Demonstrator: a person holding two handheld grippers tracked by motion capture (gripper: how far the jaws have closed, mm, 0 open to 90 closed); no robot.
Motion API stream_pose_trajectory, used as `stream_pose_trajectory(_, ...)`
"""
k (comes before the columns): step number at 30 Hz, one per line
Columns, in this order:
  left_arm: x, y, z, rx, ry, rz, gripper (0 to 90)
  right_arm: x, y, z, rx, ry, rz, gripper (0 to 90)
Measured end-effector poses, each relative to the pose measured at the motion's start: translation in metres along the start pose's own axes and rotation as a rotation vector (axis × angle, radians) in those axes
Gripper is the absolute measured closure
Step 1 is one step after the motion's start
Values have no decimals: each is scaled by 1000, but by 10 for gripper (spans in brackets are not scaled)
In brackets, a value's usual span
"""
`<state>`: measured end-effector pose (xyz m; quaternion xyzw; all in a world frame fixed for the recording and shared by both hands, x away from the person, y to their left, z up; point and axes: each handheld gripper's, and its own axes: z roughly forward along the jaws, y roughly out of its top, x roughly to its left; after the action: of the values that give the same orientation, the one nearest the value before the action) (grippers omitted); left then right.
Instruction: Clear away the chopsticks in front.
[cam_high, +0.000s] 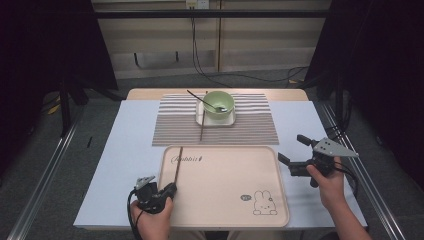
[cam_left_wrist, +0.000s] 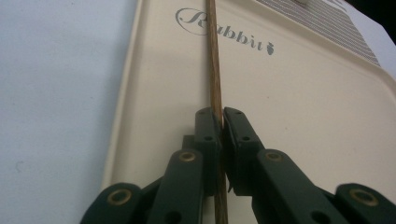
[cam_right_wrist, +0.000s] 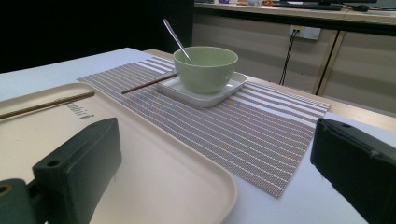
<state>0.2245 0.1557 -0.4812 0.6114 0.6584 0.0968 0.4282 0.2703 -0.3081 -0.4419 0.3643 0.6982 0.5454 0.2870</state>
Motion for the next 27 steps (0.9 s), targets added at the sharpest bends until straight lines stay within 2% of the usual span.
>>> stream_pose_trajectory(2,-1,-1,0,-6,-6,-10,812,0,0,0,0,0,1,17)
stream_pose_trajectory(3,0,-1,0,1,-4,6,815,0,0,0,0,0,0,17)
stream_pose_trajectory(4,0,0,0,0,-5,4,819,0,0,0,0,-1,1,17)
stream_pose_trajectory(5,-1,-1,1,-7,-11,-20,811,0,0,0,0,-1,1,17)
stream_pose_trajectory(8,-1,-1,-1,1,-16,-9,801,0,0,0,-1,-2,3,17)
stream_pose_trajectory(9,-2,-2,0,-9,-14,-29,795,0,0,0,0,-2,2,17)
stream_pose_trajectory(14,-1,0,-2,1,-30,-13,766,0,0,-1,0,0,4,17)
stream_pose_trajectory(18,-2,2,-2,-6,-47,-31,736,0,1,-1,-6,-8,4,17)
stream_pose_trajectory(19,-1,4,-2,0,-46,-18,733,0,1,-1,-6,-7,4,17)
stream_pose_trajectory(20,-2,5,-1,-4,-47,-27,734,0,1,-1,-6,-5,4,17)
stream_pose_trajectory(22,-1,9,-1,-12,-57,-19,717,0,1,-1,-8,-5,2,17)
stream_pose_trajectory(24,-1,13,0,-26,-52,3,690,0,1,-1,-8,-5,4,17)
stream_pose_trajectory(25,-3,16,0,-32,-64,-14,689,0,1,-1,-9,-5,4,17)
stream_pose_trajectory(27,-2,22,-1,-50,-78,-9,663,0,1,-1,-9,-5,5,17)
